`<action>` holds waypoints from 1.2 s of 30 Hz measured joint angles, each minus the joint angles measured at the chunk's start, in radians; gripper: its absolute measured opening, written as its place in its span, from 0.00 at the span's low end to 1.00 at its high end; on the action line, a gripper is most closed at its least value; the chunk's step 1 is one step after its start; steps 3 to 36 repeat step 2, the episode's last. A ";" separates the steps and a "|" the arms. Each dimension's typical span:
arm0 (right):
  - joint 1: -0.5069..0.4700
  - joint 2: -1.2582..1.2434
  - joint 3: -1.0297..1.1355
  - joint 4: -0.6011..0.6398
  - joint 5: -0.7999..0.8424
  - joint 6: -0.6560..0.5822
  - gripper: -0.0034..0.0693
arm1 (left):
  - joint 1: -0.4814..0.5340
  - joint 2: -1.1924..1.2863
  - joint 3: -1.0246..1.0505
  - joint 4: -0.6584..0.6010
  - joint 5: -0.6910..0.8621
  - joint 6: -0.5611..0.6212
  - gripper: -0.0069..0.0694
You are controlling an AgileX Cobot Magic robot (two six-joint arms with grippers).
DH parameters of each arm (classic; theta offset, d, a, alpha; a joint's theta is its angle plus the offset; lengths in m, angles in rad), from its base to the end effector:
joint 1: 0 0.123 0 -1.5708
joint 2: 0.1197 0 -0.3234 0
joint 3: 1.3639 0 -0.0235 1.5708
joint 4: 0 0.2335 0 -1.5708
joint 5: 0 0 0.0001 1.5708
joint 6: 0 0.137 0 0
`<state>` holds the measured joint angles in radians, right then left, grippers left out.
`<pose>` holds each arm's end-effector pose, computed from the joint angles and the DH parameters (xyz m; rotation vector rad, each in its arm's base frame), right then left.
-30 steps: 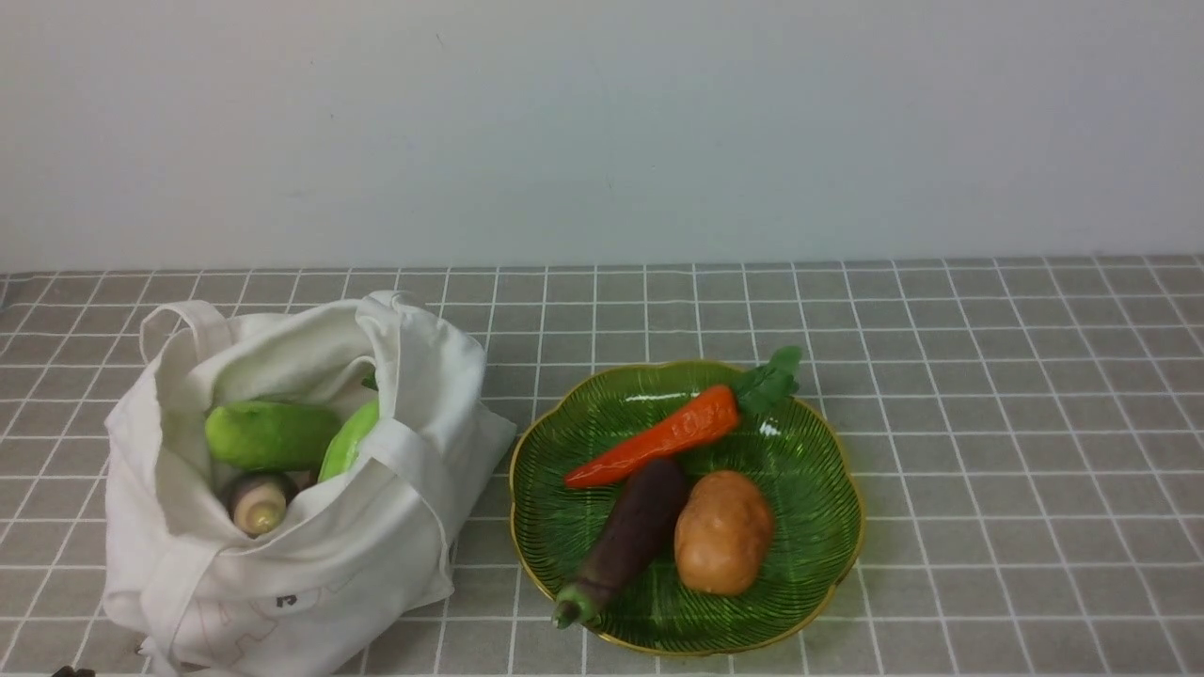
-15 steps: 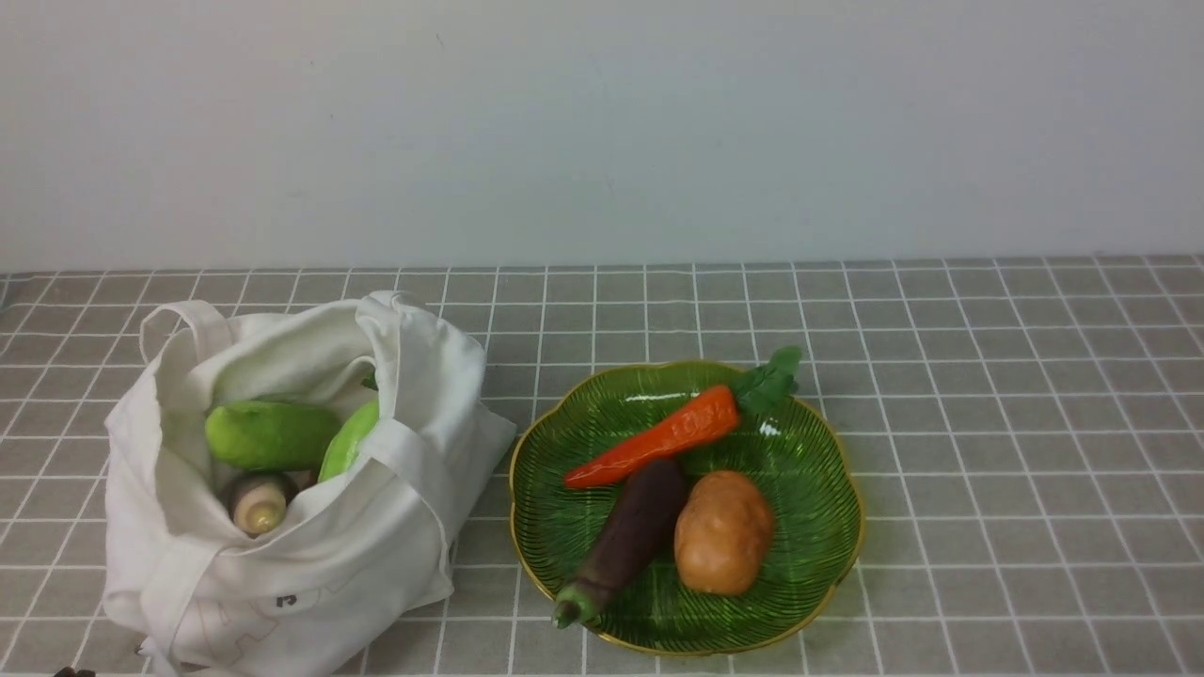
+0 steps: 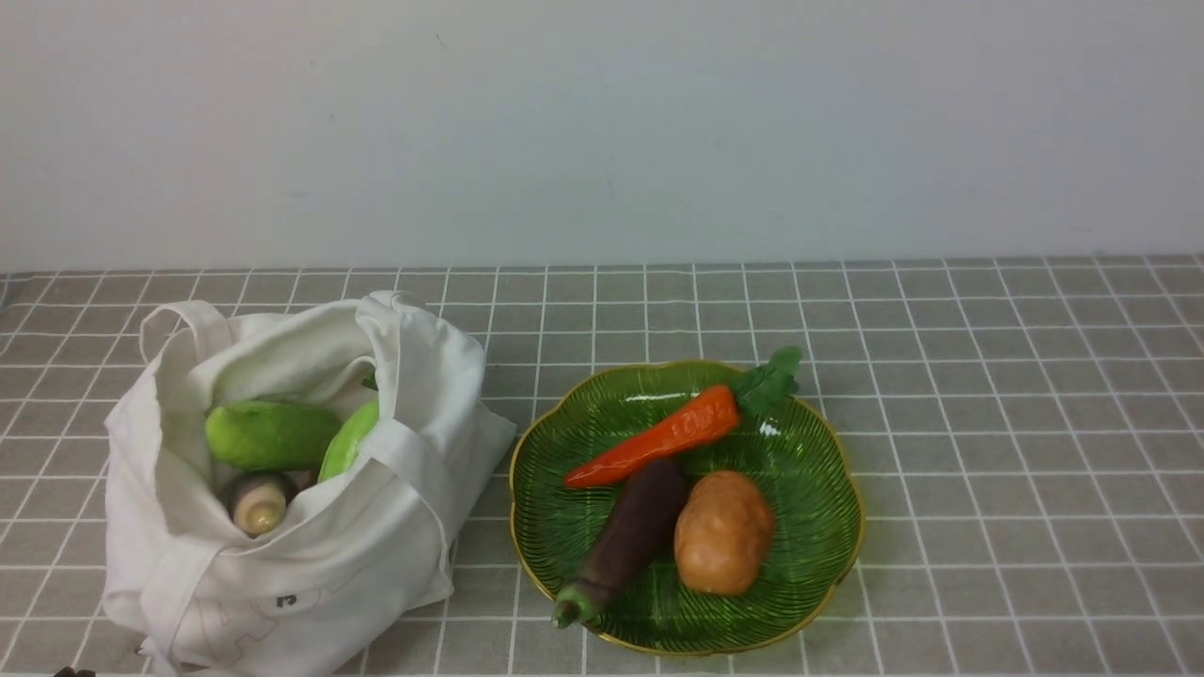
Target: Take vegetables from bag on grey coffee tablecloth place on plate.
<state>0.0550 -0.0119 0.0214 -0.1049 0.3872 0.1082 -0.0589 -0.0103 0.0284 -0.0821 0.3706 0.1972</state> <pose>0.0401 -0.0032 0.1578 -0.0141 1.8781 0.0082 0.0403 -0.0065 0.1573 0.1881 1.8616 0.0148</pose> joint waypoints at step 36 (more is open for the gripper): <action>0.000 0.000 0.000 0.000 0.000 0.000 0.03 | 0.000 0.000 0.000 0.000 0.000 0.000 0.09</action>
